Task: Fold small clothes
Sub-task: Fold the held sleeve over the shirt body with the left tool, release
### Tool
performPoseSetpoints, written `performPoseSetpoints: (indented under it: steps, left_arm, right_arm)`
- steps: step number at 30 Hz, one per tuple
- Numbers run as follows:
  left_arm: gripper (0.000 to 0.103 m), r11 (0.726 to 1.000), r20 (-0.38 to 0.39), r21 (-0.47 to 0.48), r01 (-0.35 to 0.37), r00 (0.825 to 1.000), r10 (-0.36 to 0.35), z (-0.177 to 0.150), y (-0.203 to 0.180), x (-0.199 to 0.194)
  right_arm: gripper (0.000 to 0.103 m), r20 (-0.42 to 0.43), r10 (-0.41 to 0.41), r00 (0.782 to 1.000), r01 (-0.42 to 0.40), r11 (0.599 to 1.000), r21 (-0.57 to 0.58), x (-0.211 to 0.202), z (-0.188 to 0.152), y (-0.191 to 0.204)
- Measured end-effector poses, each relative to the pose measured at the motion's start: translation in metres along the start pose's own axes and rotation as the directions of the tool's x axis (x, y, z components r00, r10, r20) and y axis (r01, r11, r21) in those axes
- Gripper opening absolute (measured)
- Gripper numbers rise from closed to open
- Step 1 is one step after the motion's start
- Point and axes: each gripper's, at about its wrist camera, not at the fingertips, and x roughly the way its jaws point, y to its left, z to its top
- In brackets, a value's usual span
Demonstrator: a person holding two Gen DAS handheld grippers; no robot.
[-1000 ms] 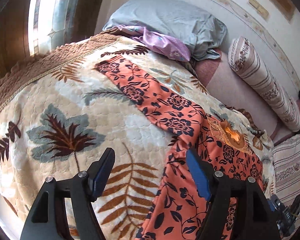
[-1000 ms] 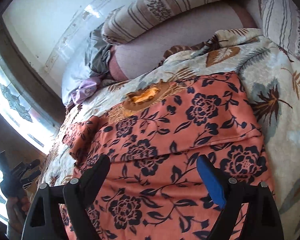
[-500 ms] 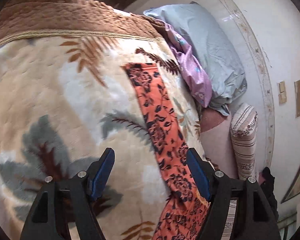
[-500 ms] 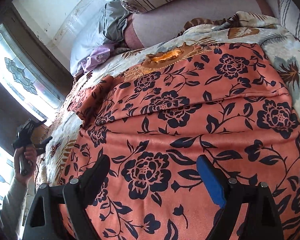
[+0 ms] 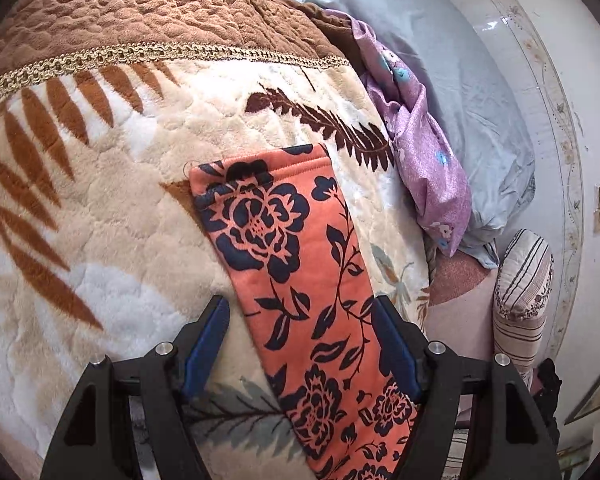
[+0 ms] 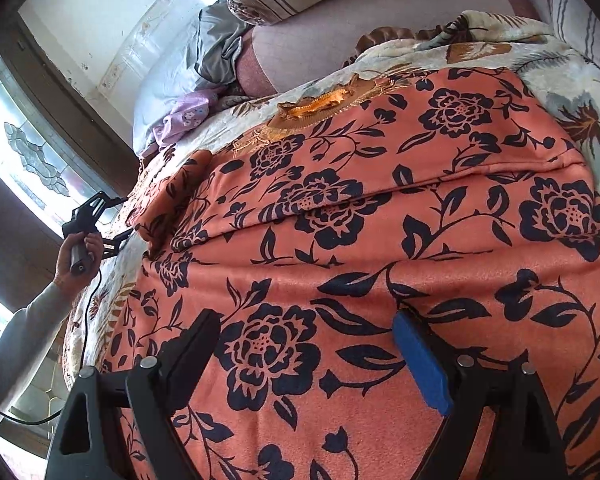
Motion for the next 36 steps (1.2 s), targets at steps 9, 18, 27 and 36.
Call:
performPoseSetpoints:
  steps: [9, 18, 27, 36]
  left_arm:
    - [0.005, 0.963, 0.082, 0.162, -0.215, 0.976, 0.204, -0.005, -0.042, -0.014]
    - [0.005, 0.707, 0.146, 0.707, 0.024, 0.973, -0.179, -0.168, -0.289, -0.132]
    - [0.061, 0.468, -0.264, 0.854, 0.225, 0.964, 0.019, -0.41, -0.356, 0.013]
    - [0.056, 0.633, -0.165, 0.774, -0.001, 0.965, 0.204, -0.355, -0.234, 0.017]
  right_arm:
    - [0.09, 0.005, 0.015, 1.0, -0.015, 1.0, 0.003, -0.001, 0.0, -0.002]
    - [0.09, 0.052, 0.094, 0.994, -0.099, 0.99, 0.102, -0.018, 0.001, -0.024]
    - [0.09, 0.238, 0.081, 0.968, -0.144, 0.954, 0.262, -0.086, 0.014, -0.069]
    - [0.091, 0.281, 0.074, 0.957, -0.179, 0.913, 0.368, -0.115, 0.037, -0.103]
